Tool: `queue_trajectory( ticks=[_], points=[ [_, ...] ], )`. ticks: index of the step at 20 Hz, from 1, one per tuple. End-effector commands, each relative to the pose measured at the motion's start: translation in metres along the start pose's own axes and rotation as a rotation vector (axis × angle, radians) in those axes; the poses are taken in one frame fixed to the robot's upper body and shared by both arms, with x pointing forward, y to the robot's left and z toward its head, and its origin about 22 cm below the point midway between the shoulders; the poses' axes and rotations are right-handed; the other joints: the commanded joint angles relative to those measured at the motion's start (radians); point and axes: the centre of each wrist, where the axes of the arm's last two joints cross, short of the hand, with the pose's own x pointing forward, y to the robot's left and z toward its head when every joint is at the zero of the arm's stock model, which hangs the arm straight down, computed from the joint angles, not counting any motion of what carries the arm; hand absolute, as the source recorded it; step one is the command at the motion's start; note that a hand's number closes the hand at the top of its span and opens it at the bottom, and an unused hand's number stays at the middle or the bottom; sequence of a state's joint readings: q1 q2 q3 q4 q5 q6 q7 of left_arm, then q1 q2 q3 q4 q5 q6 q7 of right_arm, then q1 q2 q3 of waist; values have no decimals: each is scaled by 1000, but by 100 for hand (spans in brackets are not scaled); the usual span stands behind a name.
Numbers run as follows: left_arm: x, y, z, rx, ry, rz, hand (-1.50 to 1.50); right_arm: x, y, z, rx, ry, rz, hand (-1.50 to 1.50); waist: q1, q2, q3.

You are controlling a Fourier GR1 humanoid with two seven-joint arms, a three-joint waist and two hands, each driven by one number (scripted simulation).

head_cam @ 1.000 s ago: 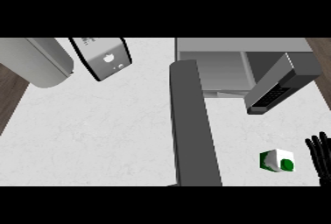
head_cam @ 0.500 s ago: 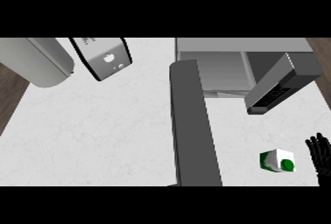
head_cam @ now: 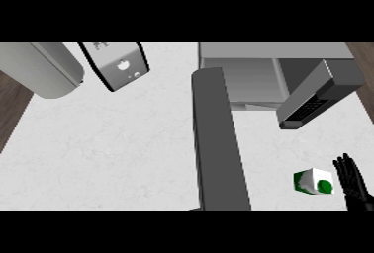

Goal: Pick up the milk, place it into the microwave and close the microwave

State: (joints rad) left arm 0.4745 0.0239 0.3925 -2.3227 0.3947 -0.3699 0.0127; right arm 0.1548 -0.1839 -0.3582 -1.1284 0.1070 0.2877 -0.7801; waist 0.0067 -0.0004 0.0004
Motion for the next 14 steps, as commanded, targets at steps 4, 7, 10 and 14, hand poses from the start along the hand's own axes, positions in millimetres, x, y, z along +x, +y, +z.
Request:
queue_trajectory(
  ticks=[4,7,10,14],
  points=[
    [15,3,-1,0,-10,-3,-150,-30,-17,-2,-22,2,29,-150,2,1,1],
    [13,1,-4,13,-13,-7,-150,-43,1,-17,-9,0,44,-150,4,2,1],
    [12,8,9,-16,-4,13,-150,-42,-13,-18,-16,-1,64,-150,6,0,1],
    [12,8,16,-2,-32,-2,-150,-58,6,-19,21,-5,53,-150,11,1,1]
  ],
)
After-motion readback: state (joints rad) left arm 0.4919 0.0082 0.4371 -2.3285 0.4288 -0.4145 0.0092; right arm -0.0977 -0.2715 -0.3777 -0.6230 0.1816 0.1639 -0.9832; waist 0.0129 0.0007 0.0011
